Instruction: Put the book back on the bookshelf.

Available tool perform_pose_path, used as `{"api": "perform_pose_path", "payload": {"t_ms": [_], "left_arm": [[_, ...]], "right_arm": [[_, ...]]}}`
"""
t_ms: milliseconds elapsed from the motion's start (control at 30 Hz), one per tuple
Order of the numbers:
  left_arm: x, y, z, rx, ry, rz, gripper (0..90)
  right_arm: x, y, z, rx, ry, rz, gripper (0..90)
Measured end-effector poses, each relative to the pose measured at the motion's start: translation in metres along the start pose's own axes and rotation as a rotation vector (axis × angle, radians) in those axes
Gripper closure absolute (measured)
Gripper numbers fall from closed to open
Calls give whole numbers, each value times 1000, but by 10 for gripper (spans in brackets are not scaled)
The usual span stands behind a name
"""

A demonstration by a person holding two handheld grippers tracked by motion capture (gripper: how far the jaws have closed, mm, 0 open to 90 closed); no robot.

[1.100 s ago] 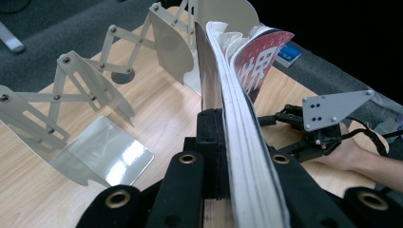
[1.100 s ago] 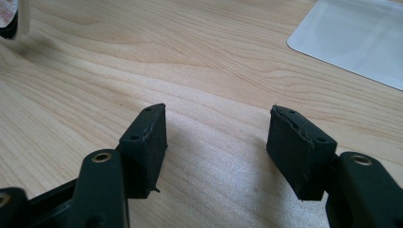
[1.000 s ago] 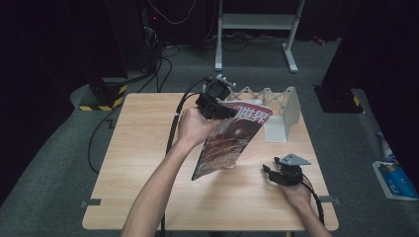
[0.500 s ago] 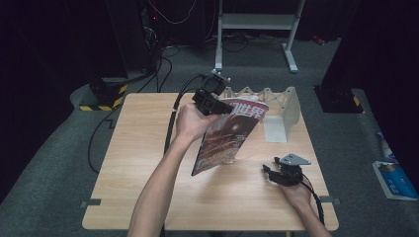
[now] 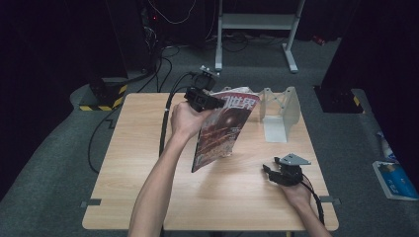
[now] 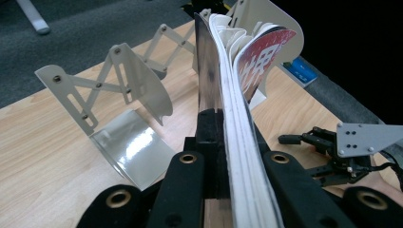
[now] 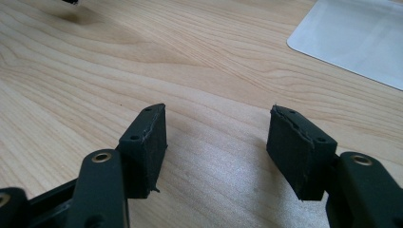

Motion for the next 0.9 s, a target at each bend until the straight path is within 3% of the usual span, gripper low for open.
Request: {"api": "perform_pose_path", "payload": {"t_ms": [667,767,900], "left_arm": [[2,12,10,-54,31,-55,833],[3,16,10,-86,31,-98,834],[4,19,13,-108,35,-115,835]], "right_arm": [[0,0,0,2,2,0,386],[0,0,0,2,3,0,386],[0,0,0,4,4,-1,386]]}}
Point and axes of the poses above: each handheld gripper's, and its own axes: y roughly backward along the jaws, x roughly out of its underside, z roughly to its left, the point moved 2 cm from there along -y, roughly forward along the jaws, and after that the axes turned 5 degrees about z, right-handed, at the moved point
